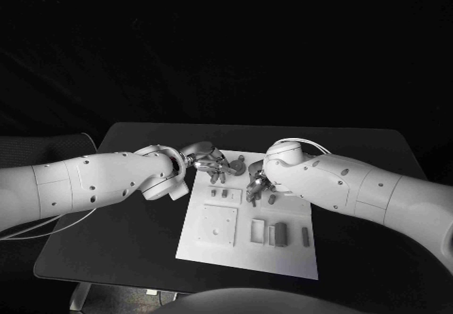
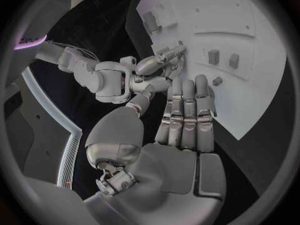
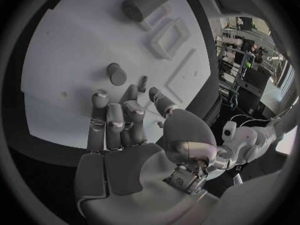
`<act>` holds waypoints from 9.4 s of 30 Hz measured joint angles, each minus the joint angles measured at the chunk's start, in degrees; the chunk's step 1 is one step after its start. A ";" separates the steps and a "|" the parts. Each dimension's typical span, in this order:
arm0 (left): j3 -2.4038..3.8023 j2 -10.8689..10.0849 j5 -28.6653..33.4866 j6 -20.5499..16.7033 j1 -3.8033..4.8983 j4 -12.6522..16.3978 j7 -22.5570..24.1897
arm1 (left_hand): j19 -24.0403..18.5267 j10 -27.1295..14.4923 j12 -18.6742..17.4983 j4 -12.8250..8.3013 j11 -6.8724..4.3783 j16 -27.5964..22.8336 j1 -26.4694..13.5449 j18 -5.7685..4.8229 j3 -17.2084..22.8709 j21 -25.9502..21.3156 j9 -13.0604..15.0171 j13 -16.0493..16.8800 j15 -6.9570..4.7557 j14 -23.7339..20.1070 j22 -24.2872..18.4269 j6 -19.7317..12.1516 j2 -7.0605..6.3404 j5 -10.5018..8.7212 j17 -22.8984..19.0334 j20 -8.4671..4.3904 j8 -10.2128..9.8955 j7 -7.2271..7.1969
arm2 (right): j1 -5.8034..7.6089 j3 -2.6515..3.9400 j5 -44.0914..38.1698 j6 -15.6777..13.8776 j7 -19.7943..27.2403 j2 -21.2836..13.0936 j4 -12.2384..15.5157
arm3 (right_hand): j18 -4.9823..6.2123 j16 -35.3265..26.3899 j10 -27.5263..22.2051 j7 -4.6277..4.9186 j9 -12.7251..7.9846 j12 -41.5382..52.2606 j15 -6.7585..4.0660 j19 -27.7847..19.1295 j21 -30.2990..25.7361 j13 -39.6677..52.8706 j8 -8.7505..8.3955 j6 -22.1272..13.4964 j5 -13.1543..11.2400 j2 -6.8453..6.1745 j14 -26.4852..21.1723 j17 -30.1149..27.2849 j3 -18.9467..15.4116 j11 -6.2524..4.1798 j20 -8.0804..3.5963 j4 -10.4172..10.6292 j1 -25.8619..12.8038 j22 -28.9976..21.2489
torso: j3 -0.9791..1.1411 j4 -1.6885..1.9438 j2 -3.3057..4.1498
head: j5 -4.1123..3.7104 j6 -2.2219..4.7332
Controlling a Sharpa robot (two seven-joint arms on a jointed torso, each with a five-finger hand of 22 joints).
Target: Assemble the parts on the task board
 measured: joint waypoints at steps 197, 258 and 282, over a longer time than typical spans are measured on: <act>-0.02 1.29 28.90 -1.29 -0.93 -10.72 4.59 | -1.02 -5.12 0.93 -2.37 2.25 -0.22 11.09 -0.15 2.05 -2.66 -0.55 0.40 1.03 -2.65 0.70 -4.76 -2.18 0.00 -0.15 0.82 -2.20 2.09 | -9.22 -3.44 -7.04 -30.87 39.20 -15.28 25.61 | 0.35 -1.17 -3.63 2.31 -1.40 -2.00 1.95 -4.11 -0.23 -0.09 -2.91 -4.15 4.22 -2.68 -5.28 -2.26 0.60 2.17 2.44 -2.15 19.94 0.01 | 0.22 -0.65 -1.12 | 3.67 -4.00; 0.00 1.48 28.14 -1.13 -1.09 -10.63 4.59 | -1.03 -5.26 1.37 -2.37 2.11 -0.22 11.09 -0.12 2.05 -2.88 -0.57 0.39 1.03 -2.66 0.78 -4.77 -2.18 0.00 -0.16 0.83 -2.20 2.09 | -12.77 -3.43 -19.93 -27.12 37.17 -11.11 22.75 | -0.11 -0.71 -3.62 2.18 -3.78 -1.50 1.79 -4.10 0.00 -0.01 -4.38 -6.91 2.73 -3.55 -5.30 -2.25 0.21 2.17 2.46 -2.07 20.91 0.01 | 0.15 -0.65 -1.13 | 4.47 -4.00; -0.01 1.56 28.07 -1.04 -1.10 -10.57 4.58 | -1.03 -5.65 1.59 -2.37 2.15 -0.22 11.09 -0.03 2.05 -2.88 -0.57 0.39 1.03 -2.66 0.82 -4.80 -2.18 0.00 -0.16 0.83 -2.20 2.06 | -13.42 -3.43 -22.73 -25.67 35.81 -9.37 22.26 | -0.12 -0.72 -3.41 2.67 -4.51 -1.50 1.72 -4.10 0.00 -0.16 -4.95 -8.25 3.11 -4.15 -5.03 -2.32 0.21 1.96 2.46 -2.08 20.47 0.01 | 0.17 -0.63 -1.14 | 4.36 -4.00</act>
